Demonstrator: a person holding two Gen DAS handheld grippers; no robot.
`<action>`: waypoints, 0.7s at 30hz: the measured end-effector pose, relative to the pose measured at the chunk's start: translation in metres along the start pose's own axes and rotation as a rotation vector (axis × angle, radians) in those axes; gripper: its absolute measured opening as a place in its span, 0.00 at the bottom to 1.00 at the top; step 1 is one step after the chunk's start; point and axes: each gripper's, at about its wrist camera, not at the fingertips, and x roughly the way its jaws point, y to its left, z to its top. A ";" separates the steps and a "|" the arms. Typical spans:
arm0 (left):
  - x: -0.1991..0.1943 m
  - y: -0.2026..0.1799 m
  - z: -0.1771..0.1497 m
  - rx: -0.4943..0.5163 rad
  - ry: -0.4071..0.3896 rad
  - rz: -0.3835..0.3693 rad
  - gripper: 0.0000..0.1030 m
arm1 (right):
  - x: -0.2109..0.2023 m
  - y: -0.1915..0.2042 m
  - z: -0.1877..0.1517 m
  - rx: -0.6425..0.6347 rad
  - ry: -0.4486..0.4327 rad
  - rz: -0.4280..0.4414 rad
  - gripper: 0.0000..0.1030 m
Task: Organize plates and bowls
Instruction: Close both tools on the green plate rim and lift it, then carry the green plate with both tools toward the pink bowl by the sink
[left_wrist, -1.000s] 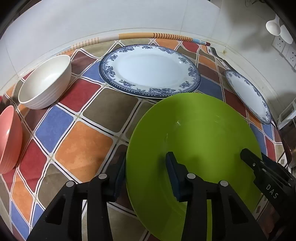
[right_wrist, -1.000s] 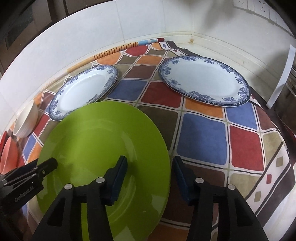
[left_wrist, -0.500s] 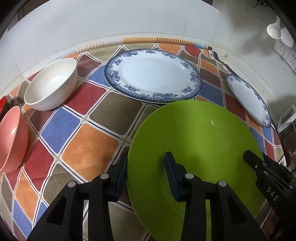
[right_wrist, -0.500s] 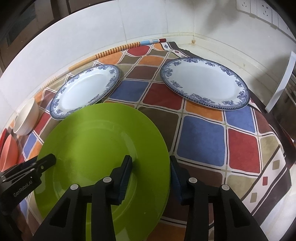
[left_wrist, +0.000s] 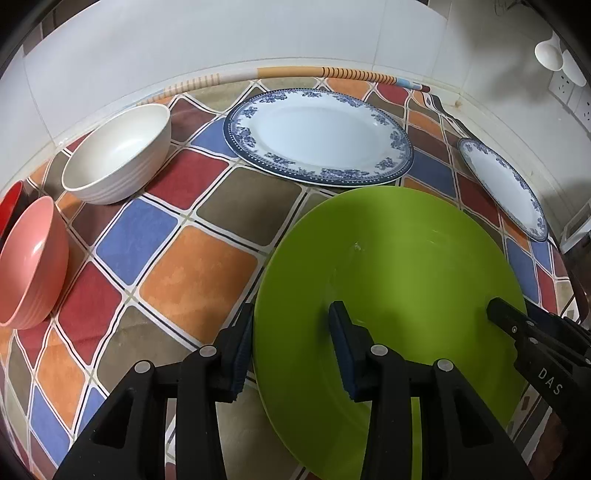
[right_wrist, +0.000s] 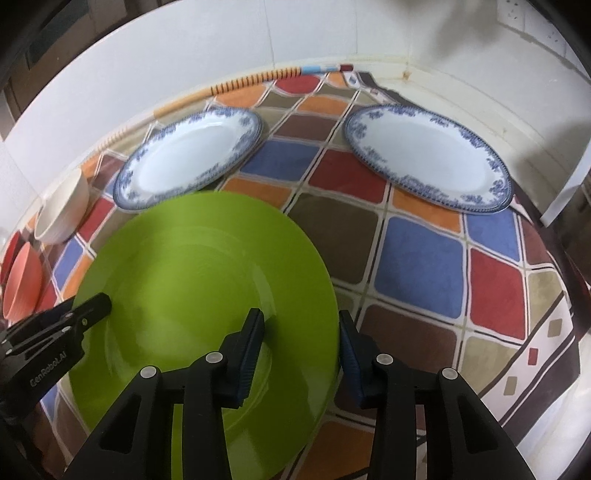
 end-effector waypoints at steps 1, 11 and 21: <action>-0.001 0.001 0.000 -0.002 -0.001 0.001 0.39 | 0.000 0.001 0.000 -0.006 -0.001 -0.001 0.40; -0.027 0.020 -0.011 -0.048 -0.043 0.019 0.39 | -0.016 0.014 -0.004 -0.061 -0.025 -0.005 0.39; -0.074 0.062 -0.034 -0.123 -0.112 0.064 0.39 | -0.049 0.050 -0.011 -0.133 -0.093 0.032 0.40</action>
